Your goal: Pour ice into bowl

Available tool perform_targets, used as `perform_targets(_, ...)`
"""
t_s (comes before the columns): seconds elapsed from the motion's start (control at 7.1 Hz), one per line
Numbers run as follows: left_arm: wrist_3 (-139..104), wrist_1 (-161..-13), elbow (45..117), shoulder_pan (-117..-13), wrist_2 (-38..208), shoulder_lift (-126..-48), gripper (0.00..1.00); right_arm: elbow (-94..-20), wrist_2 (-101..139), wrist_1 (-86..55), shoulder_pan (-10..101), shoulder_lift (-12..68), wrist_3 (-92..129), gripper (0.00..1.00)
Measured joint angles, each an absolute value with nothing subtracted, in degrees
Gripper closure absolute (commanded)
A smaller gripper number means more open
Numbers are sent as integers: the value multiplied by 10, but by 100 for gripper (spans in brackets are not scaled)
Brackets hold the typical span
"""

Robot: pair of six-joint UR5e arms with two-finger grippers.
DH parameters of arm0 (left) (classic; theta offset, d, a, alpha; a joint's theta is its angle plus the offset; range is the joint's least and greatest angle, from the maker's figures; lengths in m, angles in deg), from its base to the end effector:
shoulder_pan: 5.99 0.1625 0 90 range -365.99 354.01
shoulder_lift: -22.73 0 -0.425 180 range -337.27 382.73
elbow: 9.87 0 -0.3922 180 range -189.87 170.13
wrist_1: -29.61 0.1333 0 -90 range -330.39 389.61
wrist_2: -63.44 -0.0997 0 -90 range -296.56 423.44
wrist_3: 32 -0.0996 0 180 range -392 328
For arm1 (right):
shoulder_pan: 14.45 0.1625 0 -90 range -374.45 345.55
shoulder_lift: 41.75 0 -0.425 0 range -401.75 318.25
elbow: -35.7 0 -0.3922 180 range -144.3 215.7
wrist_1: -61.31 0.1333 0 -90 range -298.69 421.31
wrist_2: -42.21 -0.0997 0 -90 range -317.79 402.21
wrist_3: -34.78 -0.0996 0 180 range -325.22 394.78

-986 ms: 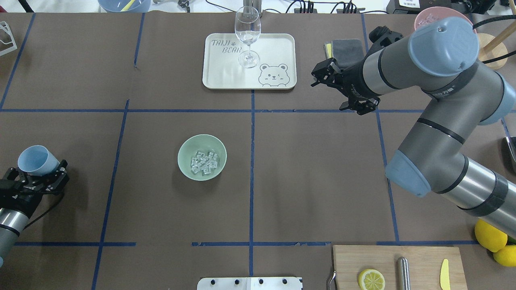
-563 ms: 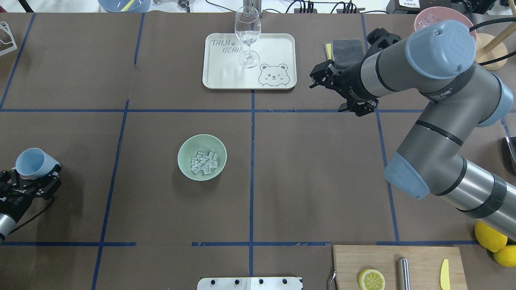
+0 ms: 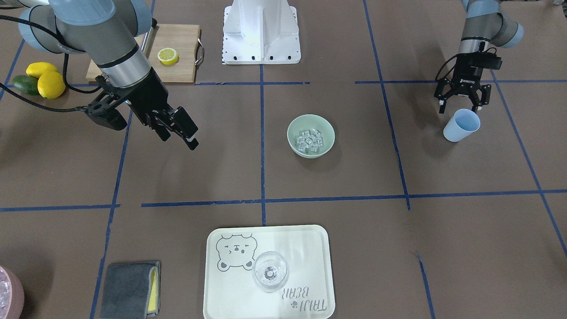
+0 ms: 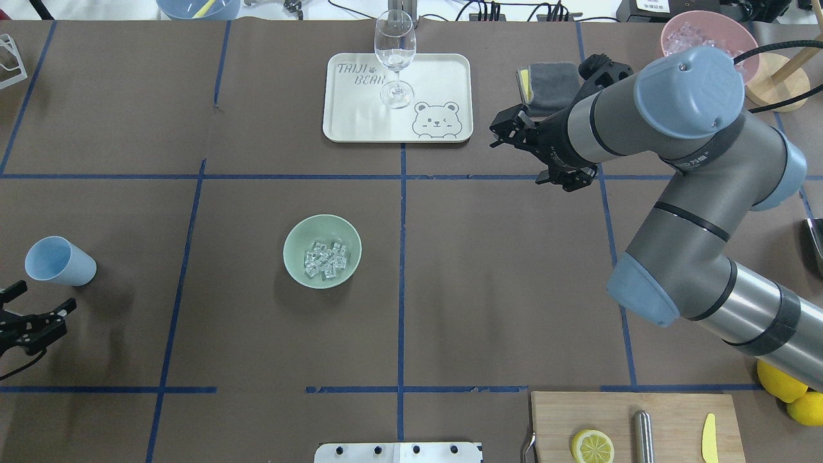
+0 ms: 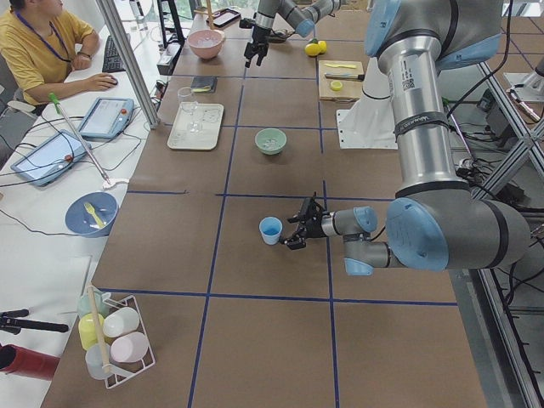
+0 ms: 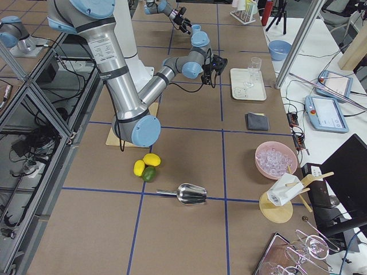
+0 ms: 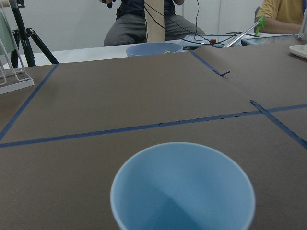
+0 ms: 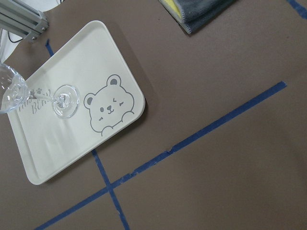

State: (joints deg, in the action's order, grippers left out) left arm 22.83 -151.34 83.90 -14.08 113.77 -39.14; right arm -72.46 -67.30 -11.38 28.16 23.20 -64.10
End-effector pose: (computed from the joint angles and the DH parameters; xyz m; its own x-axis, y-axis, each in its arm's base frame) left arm 0.2365 -0.2325 0.6380 0.7180 0.3458 -0.6041 0.3361 0.5878 0.7359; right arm -0.3714 -0.4775 0.2384 0.2924 0.4666 0.8347 -0.4750 0.8284 -0.2968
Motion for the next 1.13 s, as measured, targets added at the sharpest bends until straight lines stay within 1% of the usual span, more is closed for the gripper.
perform_targets(0.14,197,-1514,862,-140,1184,-352,0,-725,-673,-114,281,232,-641,0)
perform_targets(0.42,124,-1515,876,-146,1260,-302,0,-727,-673,-115,282,233,-640,0)
perform_targets(0.56,60,-1516,876,-164,1299,-288,0,-728,-673,-116,279,233,-641,0)
perform_targets(0.7,-10,-1514,871,-205,1353,-287,0,-728,-670,-118,268,230,-644,0)
perform_targets(0.85,-84,-1505,859,-277,1424,-305,0,-728,-657,-130,241,219,-655,0)
perform_targets(1.13,-216,-1444,824,-432,1521,-388,0,-724,-591,-189,165,172,-693,0)
